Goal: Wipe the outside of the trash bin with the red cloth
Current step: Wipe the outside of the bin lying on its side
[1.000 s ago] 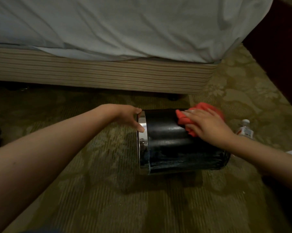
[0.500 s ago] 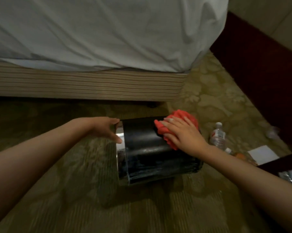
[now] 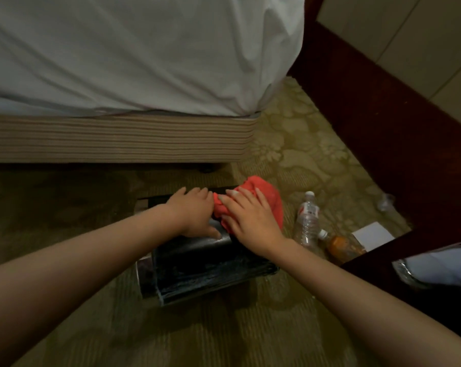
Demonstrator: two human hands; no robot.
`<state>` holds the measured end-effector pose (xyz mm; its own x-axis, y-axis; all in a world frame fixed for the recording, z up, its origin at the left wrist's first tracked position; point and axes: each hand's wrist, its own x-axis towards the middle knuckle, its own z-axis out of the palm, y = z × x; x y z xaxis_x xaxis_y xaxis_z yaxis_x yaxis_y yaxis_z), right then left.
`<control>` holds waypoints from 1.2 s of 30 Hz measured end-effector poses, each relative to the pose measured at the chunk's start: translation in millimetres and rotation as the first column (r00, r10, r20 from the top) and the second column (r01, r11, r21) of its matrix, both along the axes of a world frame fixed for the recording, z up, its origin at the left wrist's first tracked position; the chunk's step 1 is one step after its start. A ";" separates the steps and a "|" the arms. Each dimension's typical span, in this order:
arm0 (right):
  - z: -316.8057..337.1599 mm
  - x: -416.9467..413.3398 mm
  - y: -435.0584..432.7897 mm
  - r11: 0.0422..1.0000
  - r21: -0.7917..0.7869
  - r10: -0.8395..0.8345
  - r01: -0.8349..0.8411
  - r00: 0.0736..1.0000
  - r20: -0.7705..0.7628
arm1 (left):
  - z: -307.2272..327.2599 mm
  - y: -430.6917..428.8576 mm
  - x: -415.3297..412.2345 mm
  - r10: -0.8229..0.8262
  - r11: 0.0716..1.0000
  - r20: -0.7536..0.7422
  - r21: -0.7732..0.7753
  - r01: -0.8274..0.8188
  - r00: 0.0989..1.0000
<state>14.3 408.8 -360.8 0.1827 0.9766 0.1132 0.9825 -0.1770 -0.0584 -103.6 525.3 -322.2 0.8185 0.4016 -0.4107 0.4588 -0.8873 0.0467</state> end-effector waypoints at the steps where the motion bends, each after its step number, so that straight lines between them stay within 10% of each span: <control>1: -0.1 1.3 -1.9 1.000 0.000 0.004 -0.004 1.000 0.008 | -0.4 -5.1 4.9 -0.002 1.000 0.002 -0.007 0.002 1.000; 12: -3.3 37.2 -81.9 0.996 0.038 0.081 -0.085 0.990 0.111 | -10.9 7.4 29.1 0.065 0.989 -0.061 -0.130 -0.072 0.996; 19: 6.7 60.1 6.9 0.984 0.014 -0.165 0.177 0.939 -0.301 | -12.6 11.2 34.2 0.082 0.982 -0.090 -0.165 -0.096 0.993; 36: 24.5 68.9 6.2 0.987 -0.059 -0.157 0.149 0.976 -0.152 | -9.3 10.7 35.4 0.118 0.976 -0.051 -0.176 -0.125 0.992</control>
